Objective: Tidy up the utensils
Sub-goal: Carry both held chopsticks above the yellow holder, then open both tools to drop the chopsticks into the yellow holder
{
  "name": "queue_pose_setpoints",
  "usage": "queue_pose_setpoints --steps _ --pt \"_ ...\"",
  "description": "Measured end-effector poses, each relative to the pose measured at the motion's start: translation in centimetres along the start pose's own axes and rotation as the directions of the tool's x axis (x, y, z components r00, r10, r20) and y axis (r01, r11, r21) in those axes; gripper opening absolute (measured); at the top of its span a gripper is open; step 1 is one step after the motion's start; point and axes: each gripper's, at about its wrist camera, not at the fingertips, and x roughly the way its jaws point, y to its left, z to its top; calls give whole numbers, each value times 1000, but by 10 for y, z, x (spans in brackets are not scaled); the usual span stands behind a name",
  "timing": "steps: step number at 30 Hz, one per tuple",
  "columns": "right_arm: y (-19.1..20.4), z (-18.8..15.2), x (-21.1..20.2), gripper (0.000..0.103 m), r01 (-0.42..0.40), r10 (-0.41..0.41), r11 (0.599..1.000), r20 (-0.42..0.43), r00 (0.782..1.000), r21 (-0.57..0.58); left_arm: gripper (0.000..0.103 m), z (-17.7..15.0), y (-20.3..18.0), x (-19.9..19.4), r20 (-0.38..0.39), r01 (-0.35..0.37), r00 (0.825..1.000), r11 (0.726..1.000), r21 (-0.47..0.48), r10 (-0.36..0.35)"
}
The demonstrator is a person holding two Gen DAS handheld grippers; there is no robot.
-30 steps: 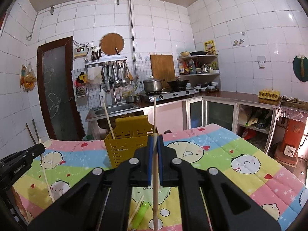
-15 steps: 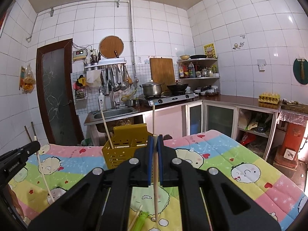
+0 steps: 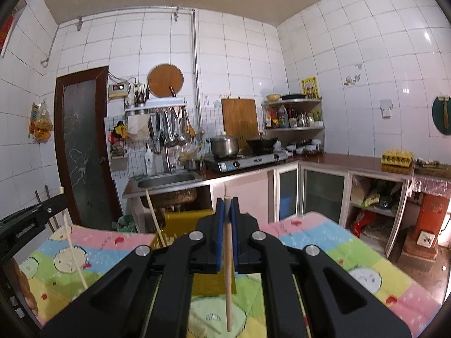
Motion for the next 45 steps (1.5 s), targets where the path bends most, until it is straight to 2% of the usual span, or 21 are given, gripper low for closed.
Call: queue_pose_setpoints --steps 9,12,15,20,26,30,33,34,35,36,37,38,39,40,41,44,45 --pt "10 72 31 5 -18 22 999 116 993 -35 5 65 -30 42 114 6 993 1000 -1 -5" --pt "12 92 54 5 -27 32 999 128 991 -42 5 79 -36 66 123 -3 992 1000 0 3" --pt "14 97 74 5 -35 39 999 127 991 -33 5 81 -41 92 122 -10 993 1000 6 10" --pt "13 81 116 5 -54 55 998 87 995 -23 5 73 -41 133 104 -21 994 999 29 18" --pt "10 36 158 5 -56 56 998 -9 998 -27 5 30 -33 178 2 -23 1000 999 24 23" --pt "4 10 175 5 -55 53 998 -78 995 -14 5 6 -19 193 -71 -20 997 1000 8 21" --pt "0 1 185 5 -57 56 998 -127 990 -4 5 2 -14 190 -73 -30 997 999 21 31" --pt "0 -1 185 6 -53 52 999 -128 990 -3 7 4 -13 189 -89 -21 996 1000 21 23" --pt "-1 -1 182 6 -43 42 999 -126 991 -7 14 6 -12 187 -99 -19 995 1000 19 21" --pt "-2 0 179 6 -26 24 1000 -127 992 -13 25 10 -10 182 -100 -18 995 1000 11 20" --pt "-2 2 177 7 -19 17 1000 -130 991 -14 32 15 -8 178 -94 -20 995 1000 6 20" --pt "-3 7 174 10 -10 8 1000 -136 991 -11 46 21 -7 169 -78 -24 997 1000 2 24" --pt "-6 11 168 25 0 0 1000 -137 991 -1 52 27 -6 159 -61 -31 998 1000 3 32" --pt "-8 15 162 48 8 -7 1000 -130 991 10 64 34 -5 145 -37 -42 998 999 9 43" --pt "-11 19 155 55 19 -17 1000 -121 993 19 74 38 -4 136 -22 -48 999 999 15 48" --pt "-17 24 133 58 48 -44 998 -137 990 27 90 46 -1 103 3 -61 998 998 33 61" --pt "-19 23 124 62 52 -46 998 -150 988 35 92 47 1 94 4 -62 998 997 35 62"
